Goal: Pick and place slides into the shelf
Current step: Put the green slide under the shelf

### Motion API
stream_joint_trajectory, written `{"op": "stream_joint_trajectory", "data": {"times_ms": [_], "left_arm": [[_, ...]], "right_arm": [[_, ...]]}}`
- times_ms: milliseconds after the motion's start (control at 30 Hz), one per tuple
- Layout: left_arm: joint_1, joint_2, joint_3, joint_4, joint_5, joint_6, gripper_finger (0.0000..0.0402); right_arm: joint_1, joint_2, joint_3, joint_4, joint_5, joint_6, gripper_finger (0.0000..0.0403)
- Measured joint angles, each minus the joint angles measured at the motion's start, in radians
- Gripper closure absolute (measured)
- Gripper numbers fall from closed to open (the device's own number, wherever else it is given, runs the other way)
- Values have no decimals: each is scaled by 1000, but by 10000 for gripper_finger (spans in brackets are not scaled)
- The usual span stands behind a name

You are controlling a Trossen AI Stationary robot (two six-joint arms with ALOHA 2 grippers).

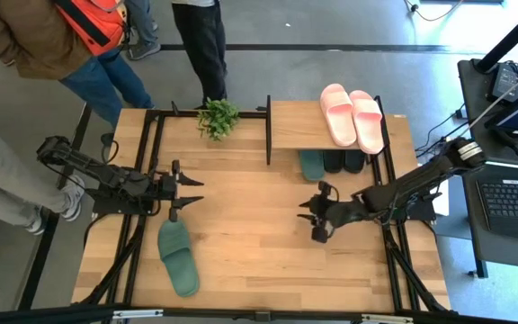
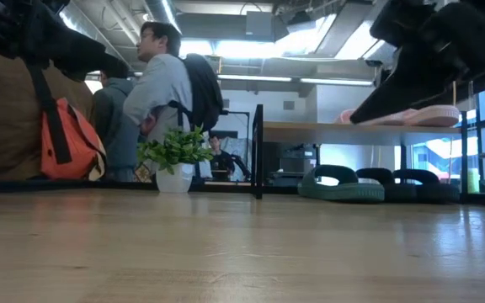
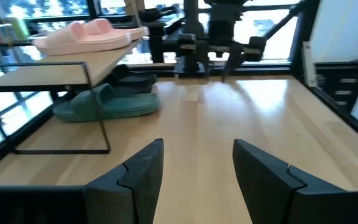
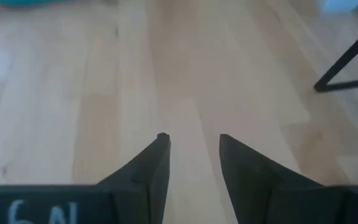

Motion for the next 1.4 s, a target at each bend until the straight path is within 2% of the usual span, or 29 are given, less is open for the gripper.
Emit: {"op": "stream_joint_trajectory", "data": {"times_ms": [267,467,567,667,833,1033,1400], "left_arm": [[0,0,0,-1,19,-44,217],[-14,8,33,1,19,56,217],[-40,72,78,-16,17,92,217],[-82,166,158,-113,-6,57,217],[-167,382,330,-375,-106,-110,217],[-292,629,524,-595,-112,-342,217],[-473,995,832,-1042,-89,-919,217]], "right_arm": [[0,-145,-153,149,2,-85,263],[0,-209,-187,185,3,-83,263],[0,-216,-187,189,3,-83,263],[0,-216,-187,189,3,-83,263],[0,-216,-187,189,3,-82,263],[0,-216,-187,187,3,-83,263],[0,-216,-186,186,3,-86,263]]}}
